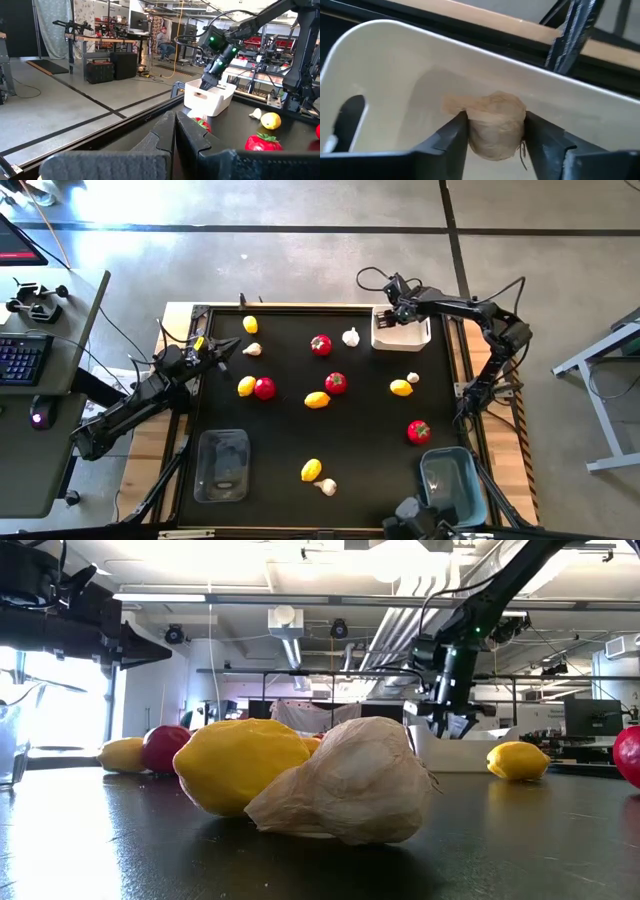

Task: Sort produce into baskets
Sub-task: Put the garlic into the white bin, then put the lemon into the blue bin

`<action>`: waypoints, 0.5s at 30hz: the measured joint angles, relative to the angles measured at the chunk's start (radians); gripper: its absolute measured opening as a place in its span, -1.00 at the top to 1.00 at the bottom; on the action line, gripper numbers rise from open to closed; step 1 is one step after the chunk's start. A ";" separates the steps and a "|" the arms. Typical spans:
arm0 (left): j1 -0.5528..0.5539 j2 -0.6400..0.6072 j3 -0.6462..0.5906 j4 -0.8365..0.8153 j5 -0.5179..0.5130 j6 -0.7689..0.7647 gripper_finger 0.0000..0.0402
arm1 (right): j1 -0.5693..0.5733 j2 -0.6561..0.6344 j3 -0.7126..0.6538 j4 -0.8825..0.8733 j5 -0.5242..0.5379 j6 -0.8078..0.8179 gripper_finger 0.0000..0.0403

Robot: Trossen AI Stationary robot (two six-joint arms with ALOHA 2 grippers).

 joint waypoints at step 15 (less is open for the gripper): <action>0.000 0.000 0.000 0.000 0.000 0.000 1.00 | 0.025 -0.127 0.002 -0.030 0.044 -0.088 -0.34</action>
